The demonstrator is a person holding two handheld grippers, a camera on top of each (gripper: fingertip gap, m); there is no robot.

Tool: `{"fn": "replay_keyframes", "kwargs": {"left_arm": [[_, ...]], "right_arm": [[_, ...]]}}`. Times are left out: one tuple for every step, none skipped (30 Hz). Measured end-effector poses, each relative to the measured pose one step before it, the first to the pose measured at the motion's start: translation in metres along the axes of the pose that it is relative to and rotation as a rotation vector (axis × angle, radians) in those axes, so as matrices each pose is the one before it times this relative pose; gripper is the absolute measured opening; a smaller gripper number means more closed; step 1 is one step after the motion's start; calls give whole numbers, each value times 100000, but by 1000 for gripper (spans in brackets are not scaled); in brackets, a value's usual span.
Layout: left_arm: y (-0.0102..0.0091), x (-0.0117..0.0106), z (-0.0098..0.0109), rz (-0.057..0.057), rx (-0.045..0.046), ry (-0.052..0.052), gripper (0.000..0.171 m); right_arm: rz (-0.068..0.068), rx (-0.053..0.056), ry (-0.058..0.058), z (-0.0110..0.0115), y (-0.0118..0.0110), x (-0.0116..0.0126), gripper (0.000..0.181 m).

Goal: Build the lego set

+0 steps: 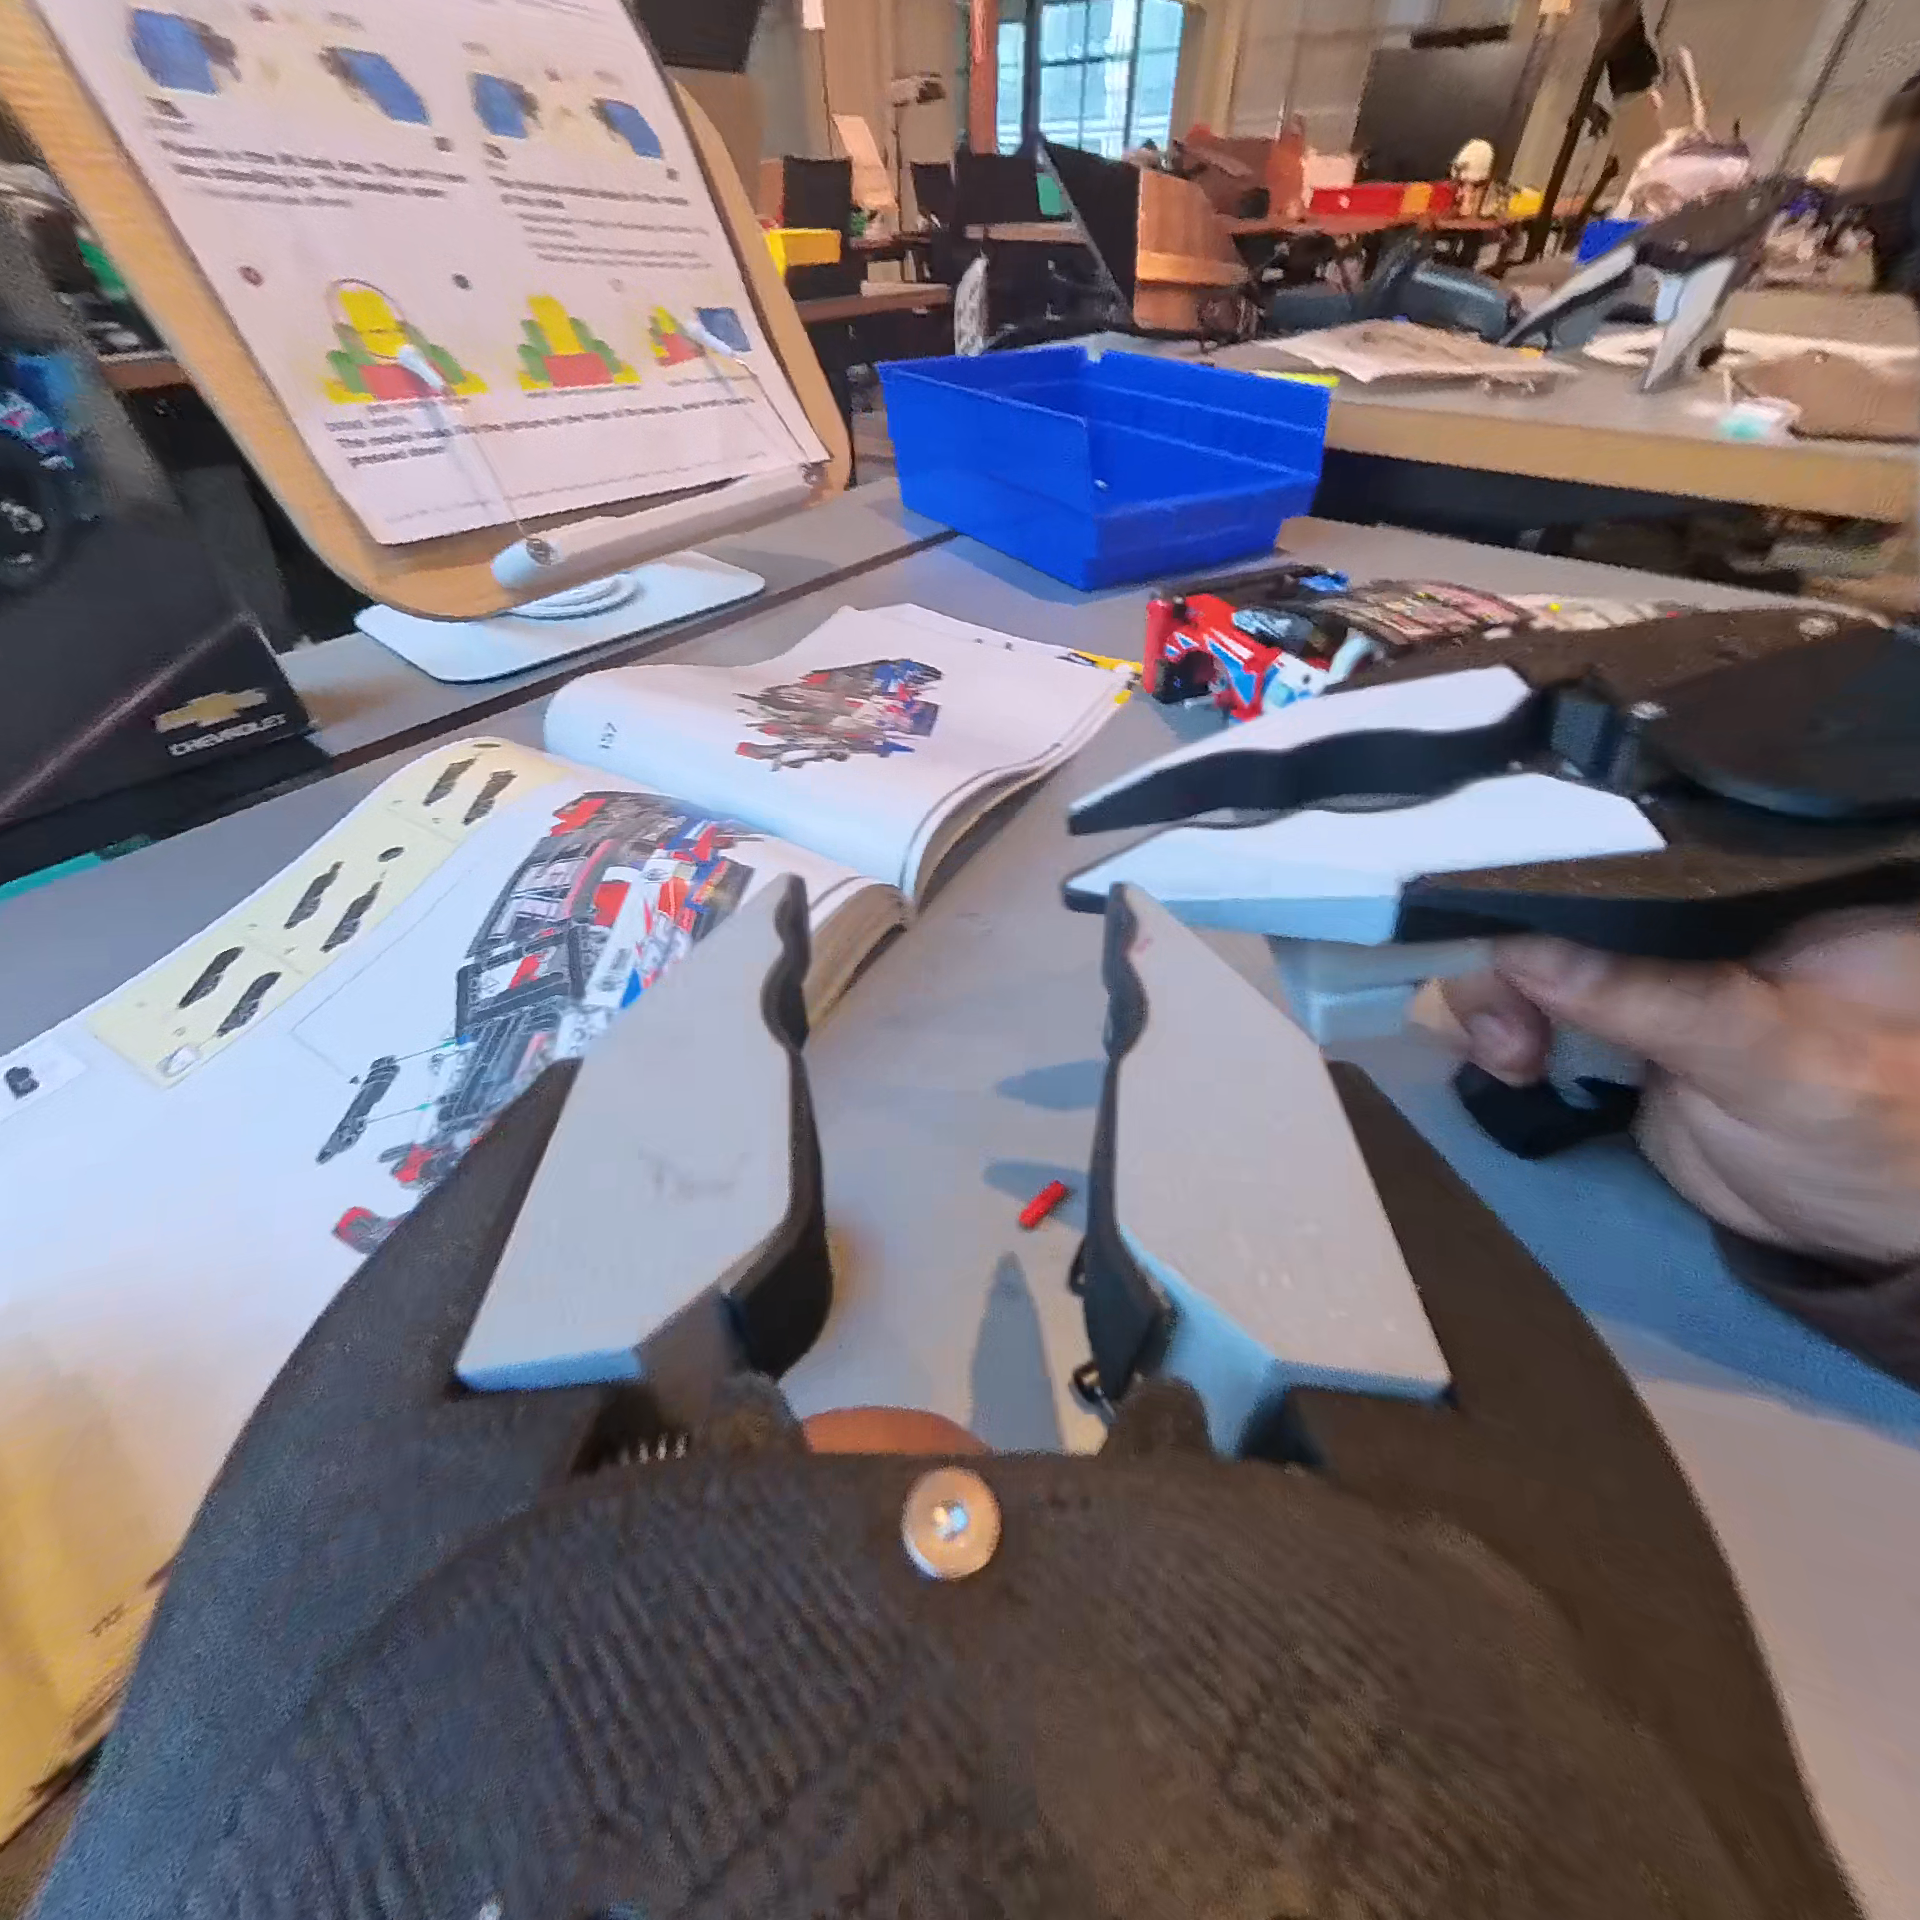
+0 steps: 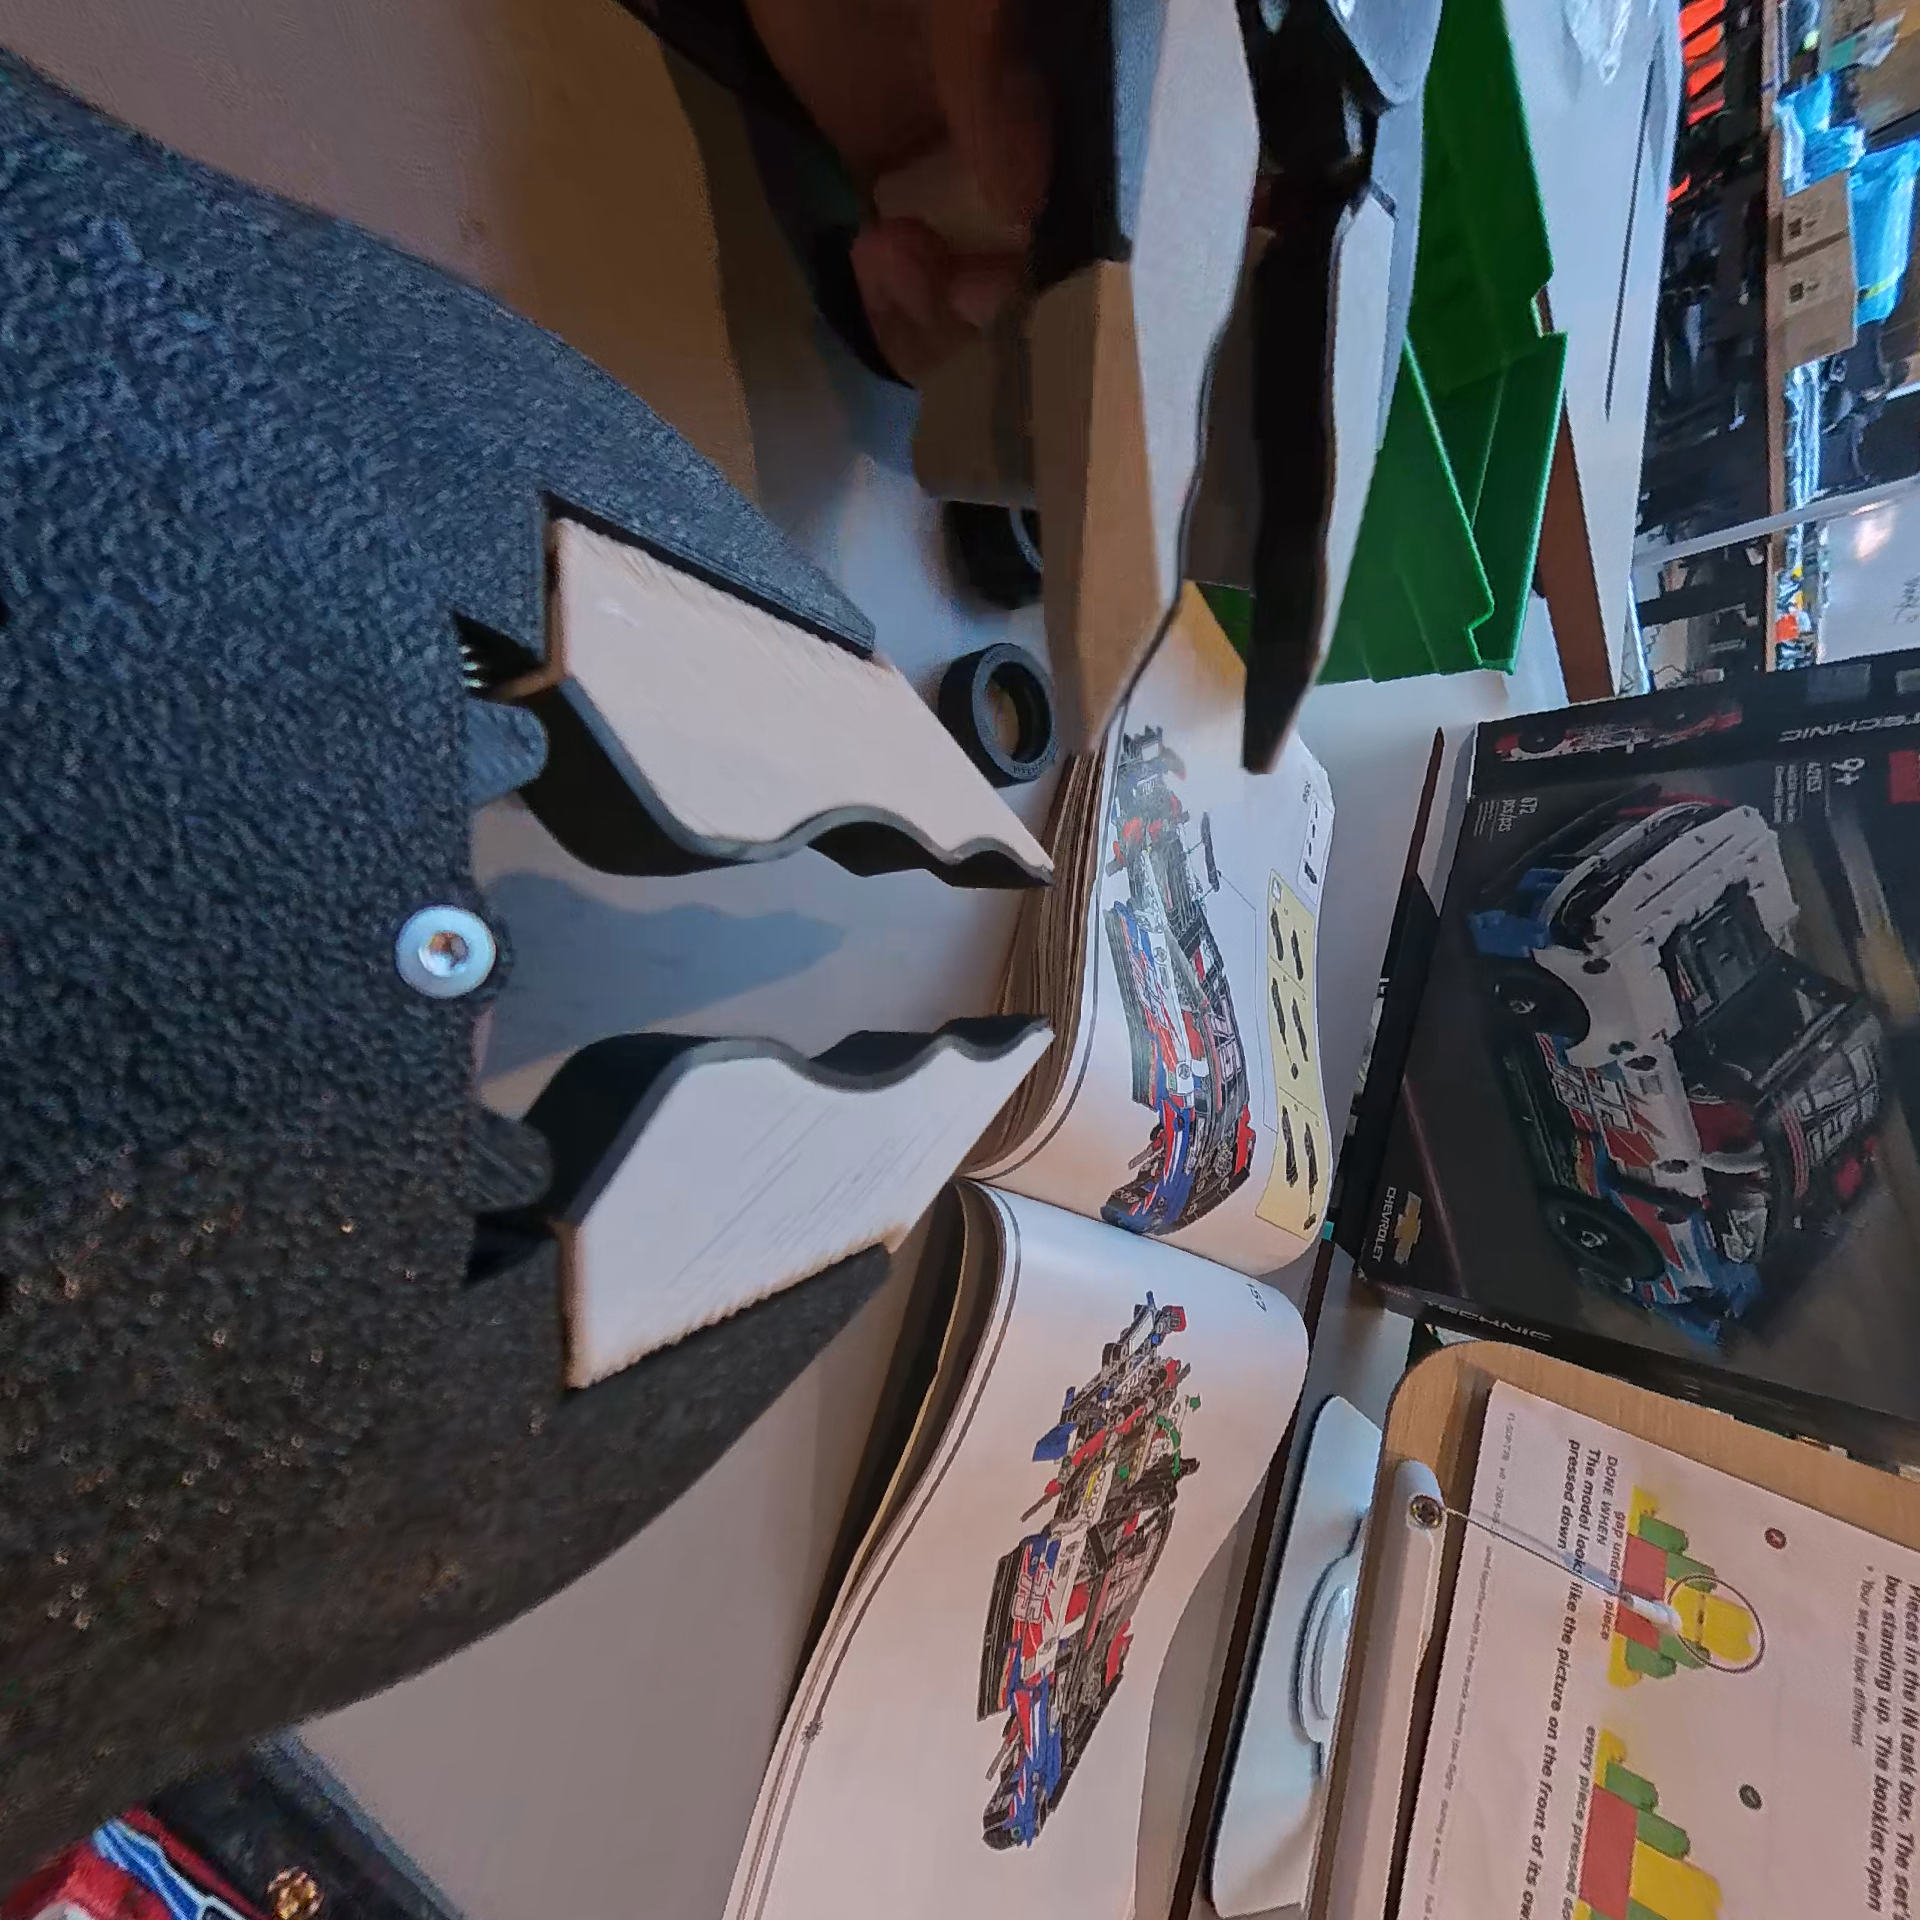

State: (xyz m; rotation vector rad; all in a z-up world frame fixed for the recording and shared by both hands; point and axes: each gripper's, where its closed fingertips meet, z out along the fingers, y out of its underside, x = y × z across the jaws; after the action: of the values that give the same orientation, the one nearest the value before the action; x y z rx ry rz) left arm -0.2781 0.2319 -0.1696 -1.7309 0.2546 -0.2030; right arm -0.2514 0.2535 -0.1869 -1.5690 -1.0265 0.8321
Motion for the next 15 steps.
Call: {"fn": "replay_keyframes", "kwargs": {"left_arm": [[-105, -393, -56, -1166, 684, -691, 55], [-42, -383, -45, -853, -17, -716, 55], [-31, -422, -25, -733, -70, -895, 55], [-55, -410, -36, -664, 35, -809, 55], [-59, -432, -41, -917, 57, -820, 54], [-49, -413, -32, -1958, 7, -822, 54], [-57, -334, -41, -2151, 73, -94, 53], [-61, -433, -60, -2335, 105, -497, 53], [-32, -458, -39, -1902, -172, -328, 53], [20, -603, -36, -1638, -614, -969, 52], [-44, -672, -40, -1514, -258, -1317, 51], [-68, -621, -49, -1648, -55, -915, 50], [11, -441, -22, -1782, -512, 24, 49], [168, -221, 43, -2094, -1321, 1074, 46], [339, 95, 124, -2310, -2047, 2437, 44]], "right_arm": [[-133, 69, -41, -142, 24, -19, 25], [-64, -27, -27, -132, 33, -7, 25], [-36, -47, -7, -119, 43, -1, 25], [-6, -86, -18, -107, 35, 9, 25], [10, -242, -158, -72, 57, -8, 25], [-26, -429, -489, -31, 80, -53, 25], [-74, -643, -913, 15, 96, -114, 24], [-117, -1079, -1356, 76, 155, -187, 24], [-53, -1509, -1304, 116, 205, -167, 24], [1, -1399, -1126, 136, 193, -146, 24], [-144, -1026, -1414, 92, 128, -204, 23], [-347, -1096, -1884, 82, 158, -280, 20], [-359, -1710, -1729, 103, 243, -263, 20], [-298, -2432, -1352, 139, 342, -214, 20], [-365, -2730, -1488, 161, 393, -244, 20]]}}
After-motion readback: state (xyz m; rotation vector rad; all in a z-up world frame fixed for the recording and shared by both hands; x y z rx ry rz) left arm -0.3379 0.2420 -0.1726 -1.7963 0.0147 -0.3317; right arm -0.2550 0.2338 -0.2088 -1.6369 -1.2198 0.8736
